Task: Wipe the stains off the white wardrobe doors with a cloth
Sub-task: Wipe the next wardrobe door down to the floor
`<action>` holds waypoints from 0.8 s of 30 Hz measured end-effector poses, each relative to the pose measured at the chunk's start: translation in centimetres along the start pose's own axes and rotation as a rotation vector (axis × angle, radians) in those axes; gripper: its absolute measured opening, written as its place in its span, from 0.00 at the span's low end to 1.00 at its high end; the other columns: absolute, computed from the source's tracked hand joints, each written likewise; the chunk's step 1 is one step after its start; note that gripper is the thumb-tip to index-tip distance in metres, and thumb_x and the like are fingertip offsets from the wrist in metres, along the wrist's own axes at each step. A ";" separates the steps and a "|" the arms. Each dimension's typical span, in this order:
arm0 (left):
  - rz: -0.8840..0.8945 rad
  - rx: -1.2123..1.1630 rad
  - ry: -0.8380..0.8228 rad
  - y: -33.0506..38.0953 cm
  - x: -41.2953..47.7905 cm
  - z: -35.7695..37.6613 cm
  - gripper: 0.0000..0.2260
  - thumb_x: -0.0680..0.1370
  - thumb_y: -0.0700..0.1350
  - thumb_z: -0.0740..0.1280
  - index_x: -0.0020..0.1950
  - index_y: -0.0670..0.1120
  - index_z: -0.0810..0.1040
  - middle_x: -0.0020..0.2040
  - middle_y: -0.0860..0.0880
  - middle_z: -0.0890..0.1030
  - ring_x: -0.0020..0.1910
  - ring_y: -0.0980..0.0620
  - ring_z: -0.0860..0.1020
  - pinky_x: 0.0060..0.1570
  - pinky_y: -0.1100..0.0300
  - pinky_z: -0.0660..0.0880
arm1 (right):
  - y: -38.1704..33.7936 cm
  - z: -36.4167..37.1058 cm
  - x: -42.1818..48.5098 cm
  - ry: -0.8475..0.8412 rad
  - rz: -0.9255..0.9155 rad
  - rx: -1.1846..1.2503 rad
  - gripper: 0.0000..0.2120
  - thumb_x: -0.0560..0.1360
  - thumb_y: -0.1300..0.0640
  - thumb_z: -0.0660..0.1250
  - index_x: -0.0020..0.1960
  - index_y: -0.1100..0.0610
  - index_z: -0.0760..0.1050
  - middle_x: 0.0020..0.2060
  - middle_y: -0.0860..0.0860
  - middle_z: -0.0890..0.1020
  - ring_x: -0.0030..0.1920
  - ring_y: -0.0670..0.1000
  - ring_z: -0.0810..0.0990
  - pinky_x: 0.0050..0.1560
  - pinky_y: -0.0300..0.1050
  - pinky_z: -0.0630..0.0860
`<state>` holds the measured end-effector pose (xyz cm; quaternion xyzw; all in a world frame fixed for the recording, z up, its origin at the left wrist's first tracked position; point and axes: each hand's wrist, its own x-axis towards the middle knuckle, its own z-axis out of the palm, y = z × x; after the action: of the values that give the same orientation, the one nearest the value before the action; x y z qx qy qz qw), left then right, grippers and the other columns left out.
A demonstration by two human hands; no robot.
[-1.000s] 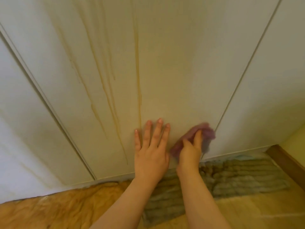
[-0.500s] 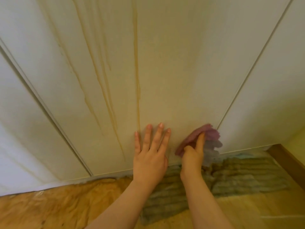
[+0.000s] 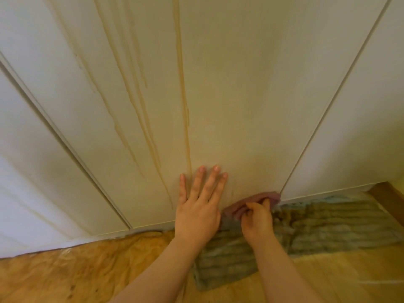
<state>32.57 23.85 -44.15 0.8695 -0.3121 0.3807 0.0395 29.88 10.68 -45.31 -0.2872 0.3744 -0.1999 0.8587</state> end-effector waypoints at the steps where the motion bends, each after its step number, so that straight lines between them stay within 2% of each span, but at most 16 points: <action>1: 0.002 0.000 -0.003 -0.2 -0.1 0.1 0.29 0.71 0.45 0.57 0.73 0.47 0.63 0.75 0.48 0.59 0.77 0.46 0.46 0.71 0.38 0.50 | 0.1 0.1 -0.1 -0.011 0.013 0.027 0.28 0.74 0.77 0.47 0.58 0.45 0.59 0.39 0.54 0.68 0.33 0.49 0.66 0.21 0.34 0.67; 4: 0.012 0.018 -0.001 -0.4 -0.4 0.5 0.30 0.71 0.45 0.58 0.74 0.47 0.62 0.76 0.48 0.55 0.77 0.46 0.46 0.72 0.38 0.48 | 1.9 0.3 -1.0 -0.103 0.220 0.048 0.23 0.74 0.76 0.47 0.49 0.48 0.65 0.40 0.55 0.73 0.37 0.49 0.72 0.30 0.37 0.72; 6: 0.007 0.017 0.000 -0.1 -0.5 0.6 0.30 0.71 0.46 0.58 0.74 0.47 0.62 0.76 0.48 0.53 0.77 0.45 0.45 0.72 0.38 0.47 | 2.5 0.2 -1.6 -0.145 0.300 0.020 0.18 0.74 0.75 0.47 0.42 0.55 0.67 0.32 0.56 0.76 0.32 0.49 0.75 0.27 0.38 0.73; 8: -0.007 0.011 0.003 0.1 -0.4 0.7 0.30 0.71 0.46 0.58 0.74 0.47 0.62 0.76 0.48 0.52 0.77 0.45 0.45 0.72 0.39 0.46 | 2.0 0.3 -1.3 -0.125 0.253 0.030 0.16 0.74 0.74 0.48 0.40 0.56 0.66 0.33 0.56 0.74 0.32 0.50 0.73 0.27 0.37 0.72; 10: -0.010 0.004 0.008 0.1 -0.5 0.7 0.29 0.71 0.45 0.58 0.74 0.48 0.63 0.77 0.48 0.54 0.77 0.45 0.46 0.73 0.39 0.46 | 0.5 0.2 -0.2 -0.050 0.077 0.073 0.21 0.73 0.75 0.49 0.47 0.50 0.66 0.39 0.54 0.72 0.36 0.49 0.70 0.30 0.35 0.70; 12: -0.004 0.004 0.014 -0.1 -0.6 0.7 0.29 0.72 0.43 0.58 0.74 0.48 0.63 0.77 0.47 0.56 0.77 0.45 0.47 0.73 0.39 0.46 | -0.8 0.2 0.8 0.031 -0.056 0.080 0.28 0.73 0.76 0.49 0.57 0.44 0.62 0.41 0.52 0.71 0.35 0.48 0.68 0.23 0.33 0.68; 14: -0.002 0.006 0.011 -0.1 -0.6 0.6 0.29 0.72 0.43 0.59 0.74 0.47 0.62 0.77 0.48 0.55 0.77 0.45 0.47 0.73 0.38 0.45 | -0.4 0.4 0.6 0.024 -0.014 0.016 0.30 0.71 0.77 0.48 0.60 0.44 0.60 0.43 0.53 0.71 0.34 0.48 0.68 0.22 0.33 0.66; 15: -0.004 0.007 0.007 0.0 -0.7 0.7 0.29 0.72 0.43 0.59 0.75 0.47 0.62 0.77 0.48 0.53 0.77 0.45 0.47 0.73 0.38 0.45 | 0.4 0.6 -0.1 -0.032 0.066 -0.013 0.29 0.69 0.78 0.48 0.58 0.47 0.63 0.42 0.55 0.72 0.35 0.49 0.69 0.23 0.34 0.68; 17: -0.019 0.012 -0.027 0.4 -1.3 0.9 0.30 0.72 0.45 0.58 0.75 0.47 0.60 0.78 0.47 0.50 0.77 0.44 0.46 0.73 0.38 0.44 | 2.3 1.2 -2.2 -0.162 0.258 -0.068 0.20 0.68 0.77 0.50 0.48 0.57 0.70 0.38 0.57 0.75 0.35 0.52 0.72 0.30 0.40 0.72; 18: -0.022 0.009 -0.051 0.6 -1.8 1.1 0.30 0.72 0.46 0.58 0.75 0.47 0.59 0.78 0.47 0.47 0.77 0.44 0.46 0.73 0.38 0.43 | 2.8 1.7 -3.1 -0.184 0.337 -0.088 0.15 0.69 0.75 0.50 0.42 0.60 0.71 0.35 0.58 0.76 0.35 0.54 0.73 0.34 0.42 0.72; 19: -0.017 0.002 -0.070 0.7 -2.4 1.2 0.29 0.73 0.46 0.57 0.75 0.46 0.58 0.78 0.48 0.45 0.77 0.45 0.46 0.73 0.39 0.43 | 2.9 2.2 -3.6 -0.175 0.376 -0.079 0.15 0.72 0.74 0.50 0.37 0.61 0.70 0.33 0.59 0.75 0.34 0.54 0.73 0.36 0.42 0.70; 21: 0.006 0.001 -0.094 0.2 -3.3 1.4 0.29 0.73 0.46 0.56 0.75 0.45 0.57 0.78 0.48 0.44 0.77 0.46 0.46 0.73 0.39 0.43 | 2.3 2.9 -3.6 -0.141 0.341 -0.004 0.15 0.74 0.73 0.48 0.35 0.61 0.67 0.33 0.58 0.72 0.34 0.53 0.70 0.37 0.40 0.68; 24: 0.033 0.005 -0.110 -0.8 -3.3 1.3 0.30 0.72 0.46 0.56 0.75 0.44 0.57 0.78 0.48 0.48 0.77 0.47 0.45 0.73 0.40 0.42 | 1.1 3.0 -3.4 -0.109 0.177 0.071 0.16 0.72 0.75 0.47 0.41 0.60 0.67 0.36 0.56 0.71 0.36 0.51 0.70 0.38 0.39 0.68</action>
<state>32.14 25.77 -47.14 0.8840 -0.3274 0.3334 0.0138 30.13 14.45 -42.57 -0.2327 0.3437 -0.1206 0.9018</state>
